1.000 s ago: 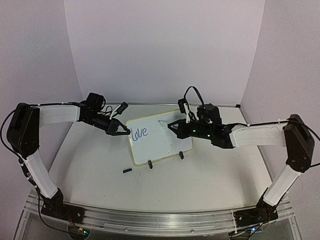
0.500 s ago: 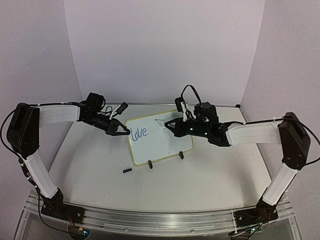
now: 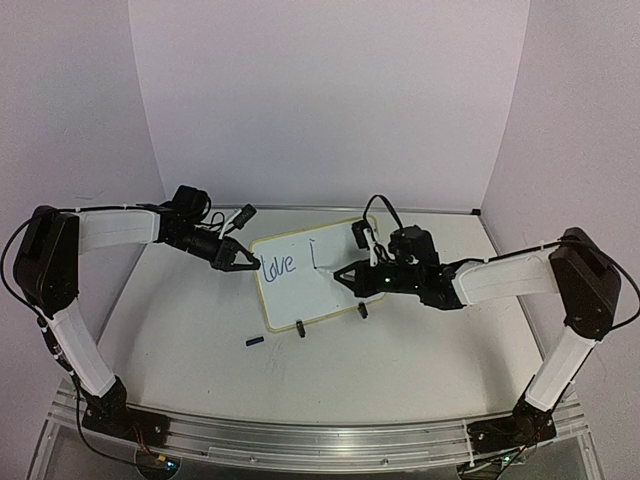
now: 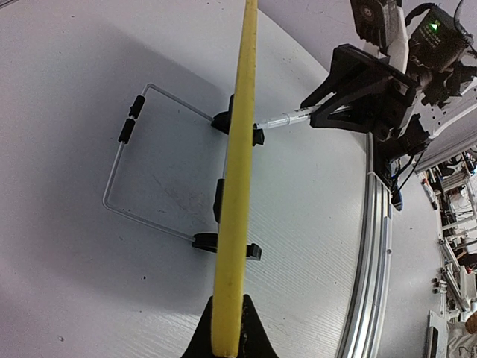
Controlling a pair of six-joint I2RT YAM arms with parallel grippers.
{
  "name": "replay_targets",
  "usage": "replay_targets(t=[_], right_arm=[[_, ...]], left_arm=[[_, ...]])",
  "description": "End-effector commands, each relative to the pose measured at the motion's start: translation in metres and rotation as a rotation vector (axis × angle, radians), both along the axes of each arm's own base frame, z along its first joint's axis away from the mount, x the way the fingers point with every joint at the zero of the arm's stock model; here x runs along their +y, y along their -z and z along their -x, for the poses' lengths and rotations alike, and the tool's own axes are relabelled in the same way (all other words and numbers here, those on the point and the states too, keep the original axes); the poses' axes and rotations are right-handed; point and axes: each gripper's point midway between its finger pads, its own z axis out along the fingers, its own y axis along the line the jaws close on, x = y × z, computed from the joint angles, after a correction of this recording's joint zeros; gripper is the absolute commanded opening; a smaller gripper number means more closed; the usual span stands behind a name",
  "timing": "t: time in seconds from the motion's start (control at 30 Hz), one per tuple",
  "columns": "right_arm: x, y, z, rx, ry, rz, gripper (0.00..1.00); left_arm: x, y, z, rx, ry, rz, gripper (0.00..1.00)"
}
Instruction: Write a sentence on the whiteboard
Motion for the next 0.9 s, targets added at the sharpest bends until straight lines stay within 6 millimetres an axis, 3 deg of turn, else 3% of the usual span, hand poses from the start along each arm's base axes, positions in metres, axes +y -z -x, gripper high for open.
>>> replay_targets(t=[0.0, 0.1, 0.3, 0.4, 0.87], right_arm=[[-0.003, 0.012, 0.008, 0.031, 0.009, -0.010, 0.00], [0.000, 0.008, 0.014, 0.033, -0.010, -0.021, 0.00], [0.010, -0.039, 0.023, -0.032, -0.057, -0.099, 0.00], [0.010, -0.052, 0.018, -0.056, -0.043, -0.113, 0.00], [0.022, -0.035, -0.006, -0.052, 0.000, -0.048, 0.00]], left_arm=[[-0.001, -0.002, -0.010, -0.069, 0.001, -0.034, 0.00], [-0.001, -0.001, -0.010, -0.067, 0.001, -0.034, 0.00], [-0.001, -0.001, -0.010, -0.067, 0.001, -0.036, 0.00], [-0.001, -0.001, -0.010, -0.066, 0.002, -0.034, 0.00], [-0.001, -0.002, -0.010, -0.068, 0.002, -0.035, 0.00]])
